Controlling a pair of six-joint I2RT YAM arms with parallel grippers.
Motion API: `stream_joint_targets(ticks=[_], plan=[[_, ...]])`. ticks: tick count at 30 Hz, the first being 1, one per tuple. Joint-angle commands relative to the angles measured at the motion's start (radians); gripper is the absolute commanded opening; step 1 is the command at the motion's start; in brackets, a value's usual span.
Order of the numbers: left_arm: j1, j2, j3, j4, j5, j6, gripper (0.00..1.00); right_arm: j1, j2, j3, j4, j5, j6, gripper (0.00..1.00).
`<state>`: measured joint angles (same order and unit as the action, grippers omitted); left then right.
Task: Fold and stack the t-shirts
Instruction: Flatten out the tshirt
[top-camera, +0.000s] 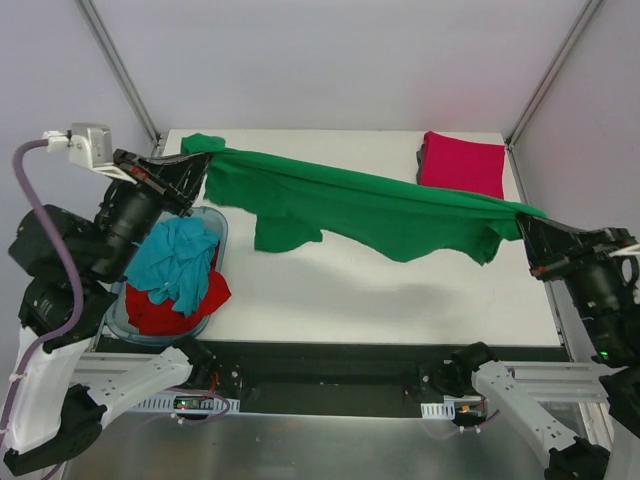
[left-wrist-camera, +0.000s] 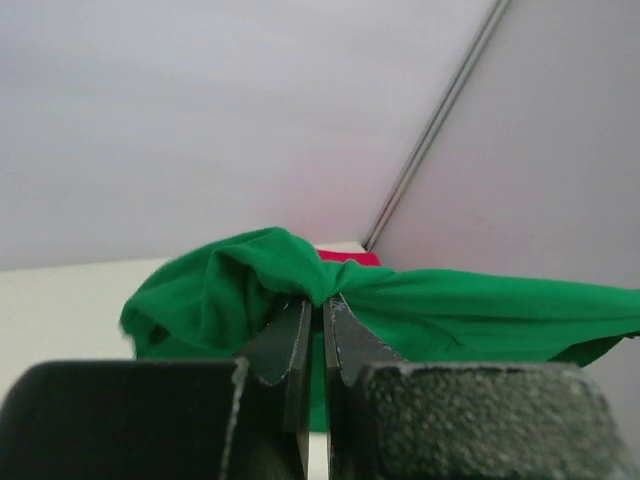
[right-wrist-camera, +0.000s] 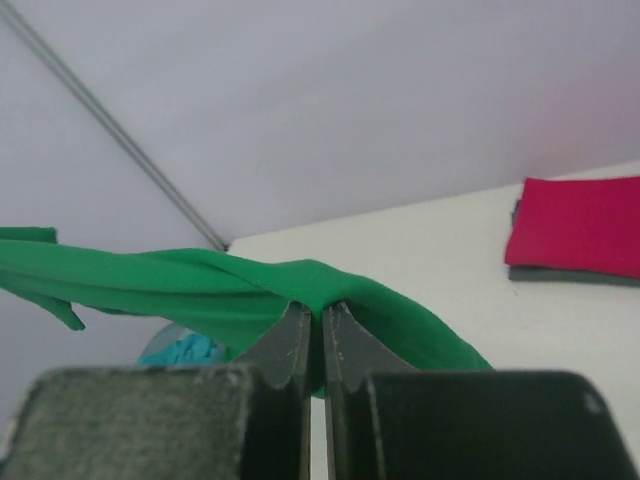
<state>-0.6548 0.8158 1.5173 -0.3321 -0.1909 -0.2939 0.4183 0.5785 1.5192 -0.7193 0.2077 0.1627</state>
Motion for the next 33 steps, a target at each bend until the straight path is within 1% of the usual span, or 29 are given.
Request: stream_joint_targets(ticks=[1, 5, 6, 10, 12, 13, 15, 17, 19, 21, 23, 25, 27, 29, 31, 33], plan=[[0.004, 0.022, 0.079, -0.053, 0.03, 0.055, 0.0, -0.006, 0.021, 0.114, -0.063, -0.114, -0.04, 0.01], [0.004, 0.072, 0.1, -0.062, -0.022, 0.074, 0.0, -0.006, 0.055, 0.099, -0.058, -0.079, -0.055, 0.01], [0.004, 0.088, 0.096, -0.062, -0.059, 0.078, 0.0, -0.007, 0.067, 0.085, -0.057, -0.053, -0.057, 0.01], [0.007, 0.181, 0.067, -0.059, -0.253, 0.104, 0.0, -0.006, 0.139, -0.016, -0.034, 0.111, -0.084, 0.01], [0.033, 0.238, 0.06, -0.047, -0.307, 0.119, 0.0, -0.006, 0.185, -0.06, -0.002, 0.191, -0.107, 0.01], [0.059, 0.273, 0.064, -0.045, -0.303, 0.118, 0.0, -0.007, 0.208, -0.088, 0.027, 0.235, -0.121, 0.01], [0.147, 0.35, 0.087, -0.044, -0.185, 0.101, 0.0, -0.022, 0.269, -0.12, 0.086, 0.285, -0.143, 0.01], [0.246, 0.449, 0.156, -0.045, -0.087, 0.078, 0.0, -0.062, 0.337, -0.116, 0.118, 0.257, -0.147, 0.01], [0.293, 0.564, 0.266, -0.057, -0.067, 0.084, 0.0, -0.113, 0.409, -0.09, 0.179, 0.181, -0.149, 0.01], [0.308, 0.679, 0.4, -0.109, -0.058, 0.108, 0.0, -0.162, 0.484, -0.001, 0.19, 0.115, -0.144, 0.01], [0.314, 0.726, 0.516, -0.137, -0.056, 0.125, 0.0, -0.199, 0.547, 0.082, 0.19, 0.07, -0.143, 0.01], [0.314, 0.73, 0.546, -0.148, -0.085, 0.147, 0.0, -0.226, 0.575, 0.117, 0.185, 0.032, -0.14, 0.01], [0.314, 0.697, 0.512, -0.148, -0.1, 0.138, 0.0, -0.24, 0.567, 0.108, 0.173, 0.004, -0.137, 0.01], [0.314, 0.639, 0.424, -0.147, -0.081, 0.115, 0.0, -0.251, 0.532, 0.046, 0.173, -0.017, -0.144, 0.01], [0.314, 0.568, 0.297, -0.148, -0.064, 0.093, 0.0, -0.262, 0.482, -0.045, 0.156, -0.039, -0.143, 0.01], [0.314, 0.496, 0.116, -0.151, 0.003, 0.072, 0.0, -0.269, 0.431, -0.156, 0.121, -0.057, -0.131, 0.01]])
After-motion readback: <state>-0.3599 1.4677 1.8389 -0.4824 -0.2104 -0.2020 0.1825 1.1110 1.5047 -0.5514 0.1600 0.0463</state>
